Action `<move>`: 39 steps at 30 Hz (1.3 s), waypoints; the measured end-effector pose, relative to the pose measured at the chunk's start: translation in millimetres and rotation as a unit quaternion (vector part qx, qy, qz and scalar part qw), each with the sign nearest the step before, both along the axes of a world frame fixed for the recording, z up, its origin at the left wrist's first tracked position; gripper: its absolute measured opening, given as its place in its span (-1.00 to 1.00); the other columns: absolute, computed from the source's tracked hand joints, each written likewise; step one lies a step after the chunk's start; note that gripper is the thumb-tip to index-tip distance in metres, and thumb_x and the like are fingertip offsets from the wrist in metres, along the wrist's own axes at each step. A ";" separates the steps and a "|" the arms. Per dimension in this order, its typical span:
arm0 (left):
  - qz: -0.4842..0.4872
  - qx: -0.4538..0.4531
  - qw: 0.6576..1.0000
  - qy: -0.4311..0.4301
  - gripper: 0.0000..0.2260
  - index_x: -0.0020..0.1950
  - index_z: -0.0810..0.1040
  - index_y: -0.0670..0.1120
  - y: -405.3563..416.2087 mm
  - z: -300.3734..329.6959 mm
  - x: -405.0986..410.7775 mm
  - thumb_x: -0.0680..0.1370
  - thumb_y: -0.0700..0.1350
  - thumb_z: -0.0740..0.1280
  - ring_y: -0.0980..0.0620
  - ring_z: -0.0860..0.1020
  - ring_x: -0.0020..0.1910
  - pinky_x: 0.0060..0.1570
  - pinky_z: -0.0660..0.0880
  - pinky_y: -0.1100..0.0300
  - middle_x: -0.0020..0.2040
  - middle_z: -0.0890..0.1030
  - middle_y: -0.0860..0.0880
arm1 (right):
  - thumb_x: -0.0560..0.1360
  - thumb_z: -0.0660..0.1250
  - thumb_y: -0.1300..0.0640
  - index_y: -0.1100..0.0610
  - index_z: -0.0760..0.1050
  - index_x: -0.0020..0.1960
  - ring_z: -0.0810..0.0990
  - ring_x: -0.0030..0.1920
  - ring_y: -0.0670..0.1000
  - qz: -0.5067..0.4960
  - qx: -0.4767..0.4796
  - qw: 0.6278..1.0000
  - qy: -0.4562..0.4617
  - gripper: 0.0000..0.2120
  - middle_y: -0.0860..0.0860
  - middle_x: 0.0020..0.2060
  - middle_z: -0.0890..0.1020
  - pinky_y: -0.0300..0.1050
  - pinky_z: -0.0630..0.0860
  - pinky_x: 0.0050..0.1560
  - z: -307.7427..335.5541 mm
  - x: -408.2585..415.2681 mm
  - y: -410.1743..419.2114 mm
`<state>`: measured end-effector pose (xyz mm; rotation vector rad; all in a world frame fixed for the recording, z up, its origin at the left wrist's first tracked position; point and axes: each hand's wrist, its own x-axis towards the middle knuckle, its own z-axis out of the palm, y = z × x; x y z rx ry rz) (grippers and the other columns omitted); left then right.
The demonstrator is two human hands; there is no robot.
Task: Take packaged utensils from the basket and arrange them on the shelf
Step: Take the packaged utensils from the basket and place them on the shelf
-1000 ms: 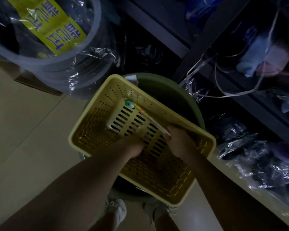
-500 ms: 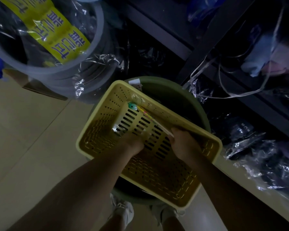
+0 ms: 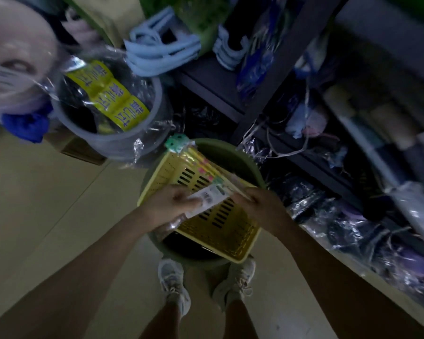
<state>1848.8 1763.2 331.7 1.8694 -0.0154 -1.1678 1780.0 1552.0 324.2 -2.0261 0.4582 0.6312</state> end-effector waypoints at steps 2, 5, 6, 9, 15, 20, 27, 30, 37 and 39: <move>0.094 -0.045 0.993 0.047 -0.78 -0.32 0.41 -0.14 -5.2 40.4 -7.4 0.53 -0.20 0.26 0.16 0.31 -0.71 -0.64 0.24 0.37 -0.68 0.39 0.04 | 0.54 0.28 0.16 0.19 0.58 -0.22 0.44 -0.54 -0.19 -0.046 0.051 0.998 -0.013 -0.80 -0.08 -0.59 0.50 -0.36 0.36 -0.46 49.5 -11.0 -9.3; 0.116 -0.131 0.980 0.093 -0.77 -0.25 0.51 -0.09 -20.7 106.5 -18.1 0.54 -0.30 0.17 0.06 0.38 -0.53 -0.49 0.35 0.23 -0.53 0.48 0.03 | 0.54 0.24 0.30 0.03 0.49 -0.27 0.51 -0.51 -0.29 -0.044 0.045 0.996 -0.065 -0.73 -0.25 -0.53 0.58 -0.48 0.37 -0.42 128.4 -30.3 -25.4; 0.096 -0.163 0.977 0.103 -0.81 -0.12 0.53 -0.12 -27.2 129.2 -20.4 0.54 -0.32 0.16 0.07 0.40 -0.50 -0.46 0.38 0.21 -0.44 0.52 0.00 | 0.54 0.23 0.31 0.05 0.50 -0.26 0.52 -0.47 -0.27 -0.049 0.037 0.994 -0.086 -0.73 -0.24 -0.50 0.59 -0.47 0.38 -0.40 153.8 -37.8 -31.3; 0.088 -0.237 0.960 0.122 -0.81 0.07 0.51 -0.19 -49.4 201.9 -24.3 0.54 -0.33 0.17 0.14 0.52 -0.46 -0.47 0.46 0.34 -0.33 0.63 0.00 | 0.55 0.22 0.30 0.15 0.53 -0.24 0.53 -0.42 -0.20 -0.122 0.030 0.982 -0.143 -0.77 -0.12 -0.46 0.61 -0.34 0.47 -0.33 222.5 -66.1 -51.2; -0.013 -0.321 0.947 0.025 -0.79 -0.05 0.61 -0.02 -115.7 334.1 -37.6 0.56 -0.18 0.17 0.10 0.49 -0.49 -0.48 0.38 0.29 -0.40 0.60 0.03 | 0.55 0.20 0.32 0.18 0.48 -0.27 0.43 -0.52 -0.10 -0.249 -0.013 0.925 -0.287 -0.76 -0.05 -0.54 0.50 -0.28 0.40 -0.42 345.9 -104.9 -95.3; 0.008 -0.428 0.903 0.018 -0.84 -0.05 0.55 -0.16 -189.0 432.5 -60.3 0.55 -0.25 0.16 0.11 0.61 -0.37 -0.32 0.55 0.27 -0.30 0.66 -0.03 | 0.56 0.06 0.38 0.15 0.48 -0.13 0.35 -0.57 -0.09 -0.318 0.047 0.872 -0.368 -0.72 -0.06 -0.50 0.52 -0.28 0.30 -0.54 418.3 -122.5 -138.2; 0.051 -0.368 0.913 -0.169 -0.89 -0.08 0.57 -0.13 -303.4 512.6 -41.1 0.53 -0.12 0.28 -0.10 0.49 -0.19 -0.17 0.40 0.09 -0.15 0.56 -0.16 | 0.56 0.15 0.33 0.09 0.41 -0.11 0.50 -0.56 -0.05 -0.315 0.054 0.863 -0.392 -0.82 0.09 -0.36 0.56 -0.20 0.51 -0.51 486.3 -134.3 -217.8; 0.068 -0.303 0.899 -0.311 -0.87 -0.08 0.57 -0.16 -349.1 520.4 -15.9 0.52 -0.11 0.30 -0.04 0.52 -0.25 -0.17 0.41 0.13 -0.25 0.57 -0.09 | 0.56 0.17 0.33 0.07 0.38 0.04 0.54 -0.54 -0.03 -0.291 0.068 0.876 -0.379 -0.81 0.11 -0.31 0.56 -0.20 0.54 -0.49 500.2 -135.9 -246.2; 0.022 -0.104 0.851 -0.515 -0.82 -0.05 0.53 -0.26 -431.3 516.8 21.2 0.49 -0.16 0.25 -0.19 0.57 -0.07 -0.04 0.49 0.00 -0.09 0.61 -0.23 | 0.54 0.24 0.27 0.23 0.36 0.04 0.55 -0.55 -0.04 -0.294 0.032 0.891 -0.343 -0.90 0.14 -0.33 0.53 -0.20 0.57 -0.49 518.1 -147.8 -311.9; -0.007 0.014 0.828 -0.561 -0.76 0.09 0.50 -0.22 -438.6 509.8 21.6 0.53 -0.11 0.19 -0.24 0.51 0.07 0.07 0.47 -0.03 0.10 0.57 -0.24 | 0.52 0.30 0.23 0.26 0.40 -0.03 0.56 -0.56 -0.04 -0.303 0.018 0.893 -0.332 -0.89 0.14 -0.38 0.53 -0.19 0.58 -0.47 520.0 -151.9 -325.9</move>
